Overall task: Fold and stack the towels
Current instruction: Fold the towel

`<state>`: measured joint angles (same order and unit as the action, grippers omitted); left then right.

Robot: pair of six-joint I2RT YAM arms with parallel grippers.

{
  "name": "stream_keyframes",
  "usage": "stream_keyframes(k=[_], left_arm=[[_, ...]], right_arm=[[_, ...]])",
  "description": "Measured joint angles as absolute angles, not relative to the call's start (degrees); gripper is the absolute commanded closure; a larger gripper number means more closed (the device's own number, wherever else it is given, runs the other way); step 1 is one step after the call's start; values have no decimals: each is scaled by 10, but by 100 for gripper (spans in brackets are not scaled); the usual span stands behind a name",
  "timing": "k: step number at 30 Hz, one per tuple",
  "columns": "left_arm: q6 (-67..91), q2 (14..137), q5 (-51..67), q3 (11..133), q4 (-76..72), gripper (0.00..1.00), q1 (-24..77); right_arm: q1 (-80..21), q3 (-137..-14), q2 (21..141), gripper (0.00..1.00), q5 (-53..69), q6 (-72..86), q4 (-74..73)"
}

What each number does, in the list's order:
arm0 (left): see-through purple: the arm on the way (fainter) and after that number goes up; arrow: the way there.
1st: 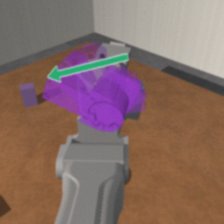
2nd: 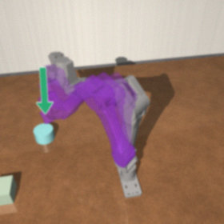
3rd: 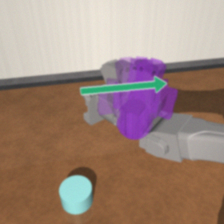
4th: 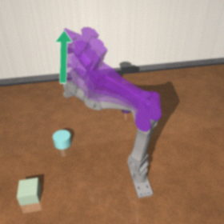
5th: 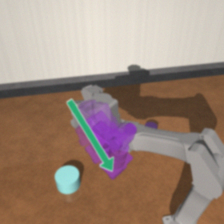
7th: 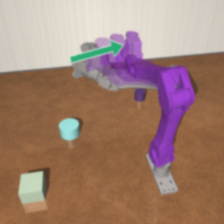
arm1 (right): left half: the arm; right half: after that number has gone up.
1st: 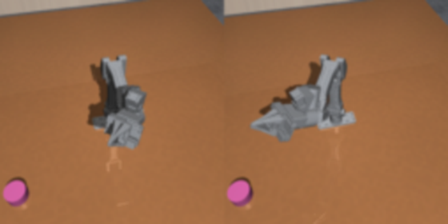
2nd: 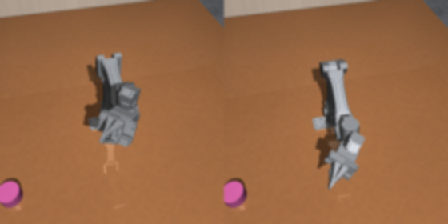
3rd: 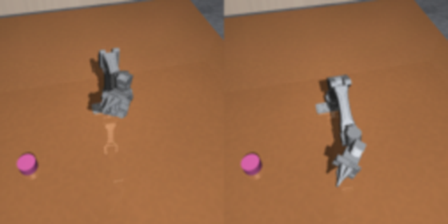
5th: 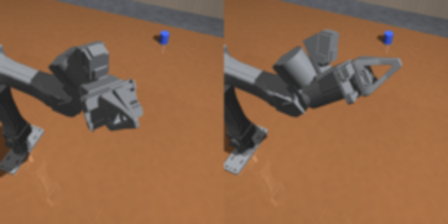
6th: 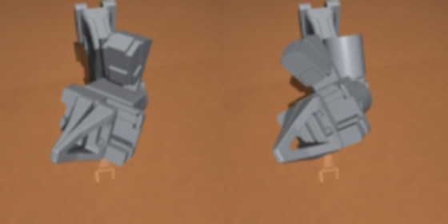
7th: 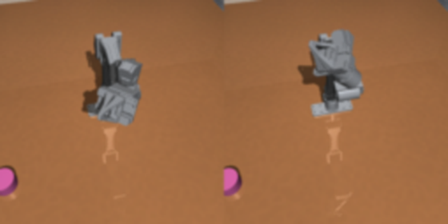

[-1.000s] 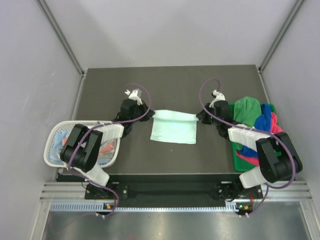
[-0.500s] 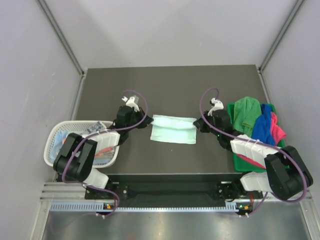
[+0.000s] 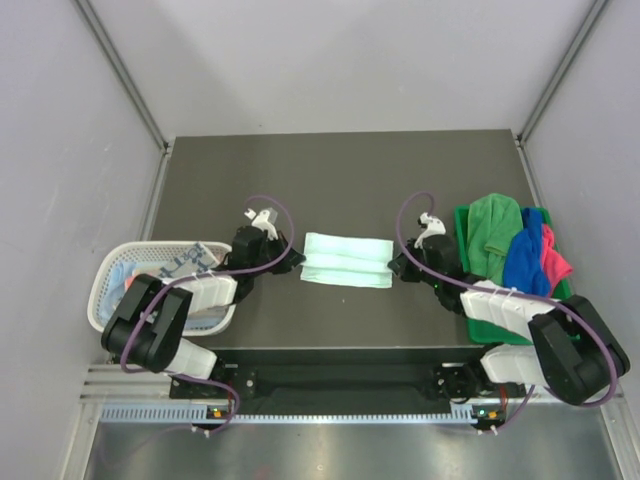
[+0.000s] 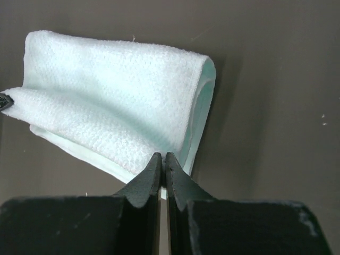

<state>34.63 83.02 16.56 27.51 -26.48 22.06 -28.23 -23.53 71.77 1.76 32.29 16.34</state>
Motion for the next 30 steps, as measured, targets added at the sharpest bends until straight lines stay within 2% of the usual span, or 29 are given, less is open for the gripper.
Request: stream_keyframes(k=[10, 16, 22, 25, 27, 30], left_arm=[[347, 817, 171, 264, -265, 100, 223], [347, 815, 172, 252, -263, 93, 223], [348, 806, 173, 238, -256, 90, 225], [348, 797, 175, 237, -252, 83, 225], [349, 790, 176, 237, -248, 78, 225], [349, 777, 175, 237, -235, 77, 225]], right_arm=[[-286, -221, 705, 99, 15, 332, 163], [-292, -214, 705, 99, 14, 336, 170], [-299, -210, 705, 97, 13, 338, 170], [-300, -210, 705, 94, 13, 339, 170], [-300, -210, 705, 88, 13, 341, 169], [-300, -209, 704, 79, 13, 343, 166]])
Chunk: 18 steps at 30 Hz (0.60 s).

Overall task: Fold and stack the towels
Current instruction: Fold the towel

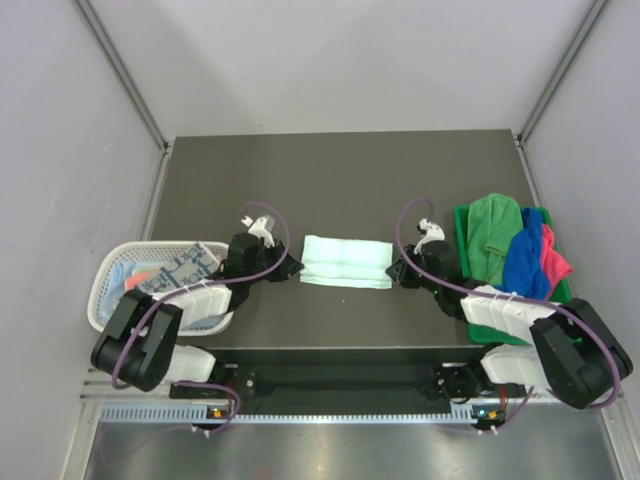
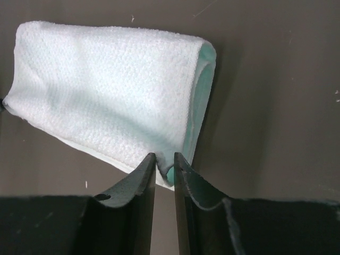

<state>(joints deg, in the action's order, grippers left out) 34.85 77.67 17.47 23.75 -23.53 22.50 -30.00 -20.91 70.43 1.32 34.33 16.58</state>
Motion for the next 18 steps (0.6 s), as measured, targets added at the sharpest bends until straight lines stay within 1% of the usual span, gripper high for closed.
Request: stream_keyframes(k=[3, 7, 9, 11, 12, 14, 18], left_arm=[[348, 756, 170, 238, -207, 77, 225], [344, 711, 152, 252, -137, 79, 225], [343, 698, 139, 277, -97, 80, 225], [341, 697, 127, 326, -56, 84, 226], [341, 699, 125, 332, -53, 84, 227], [341, 718, 117, 378, -32, 87, 234], [342, 799, 105, 463, -18, 90, 263]], right_arm=[[-300, -203, 694, 74, 12, 343, 154], [-300, -203, 663, 73, 5, 343, 118], [-300, -206, 642, 73, -4, 343, 85], [-302, -218, 624, 73, -13, 343, 45], [-302, -230, 617, 73, -18, 343, 28], [-304, -262, 616, 75, -25, 343, 0], [-313, -344, 668, 76, -34, 341, -13]])
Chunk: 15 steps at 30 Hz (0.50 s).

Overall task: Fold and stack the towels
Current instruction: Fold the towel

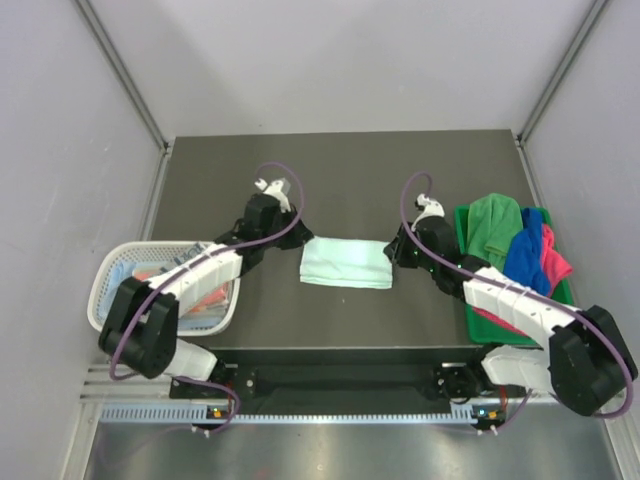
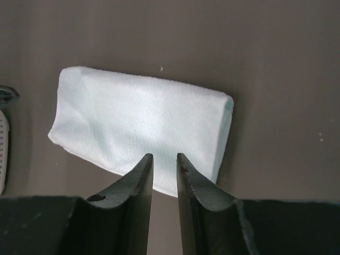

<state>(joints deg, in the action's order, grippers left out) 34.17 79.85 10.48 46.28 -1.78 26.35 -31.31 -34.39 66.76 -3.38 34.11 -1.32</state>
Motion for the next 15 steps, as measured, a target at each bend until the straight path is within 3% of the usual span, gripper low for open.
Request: stream_keyframes(k=[7, 15], left_arm=[[345, 888, 89, 493, 29, 94, 316], [359, 888, 78, 436, 41, 97, 324]], right_arm=[[-334, -393, 787, 79, -30, 348, 2], [-346, -306, 792, 79, -16, 373, 23]])
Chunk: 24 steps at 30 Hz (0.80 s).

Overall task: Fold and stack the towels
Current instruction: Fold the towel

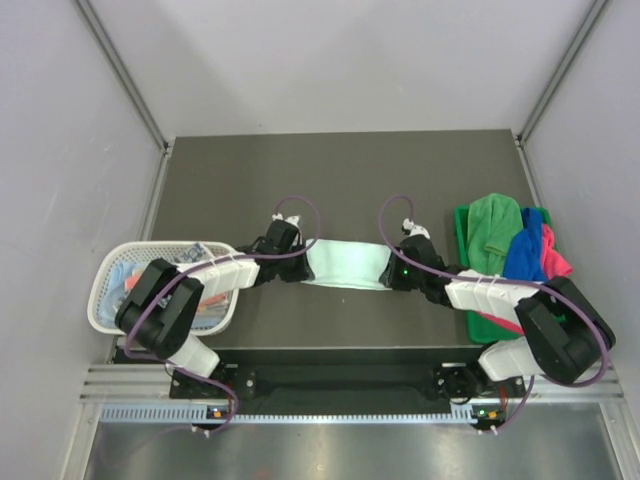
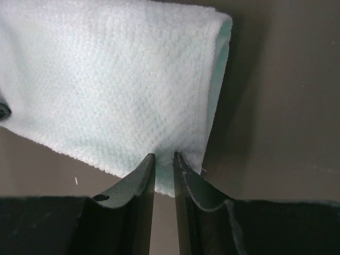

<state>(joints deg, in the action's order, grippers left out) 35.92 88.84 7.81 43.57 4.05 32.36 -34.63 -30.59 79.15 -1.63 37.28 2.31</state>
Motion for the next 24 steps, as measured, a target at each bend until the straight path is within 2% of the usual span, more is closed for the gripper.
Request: stream_keyframes(k=[14, 24], left_arm=[[374, 865, 72, 406, 53, 96, 334], [343, 813, 17, 519, 154, 90, 335]], right_arm=[[-347, -276, 756, 78, -19, 387, 31], [-344, -330, 741, 74, -57, 363, -67]])
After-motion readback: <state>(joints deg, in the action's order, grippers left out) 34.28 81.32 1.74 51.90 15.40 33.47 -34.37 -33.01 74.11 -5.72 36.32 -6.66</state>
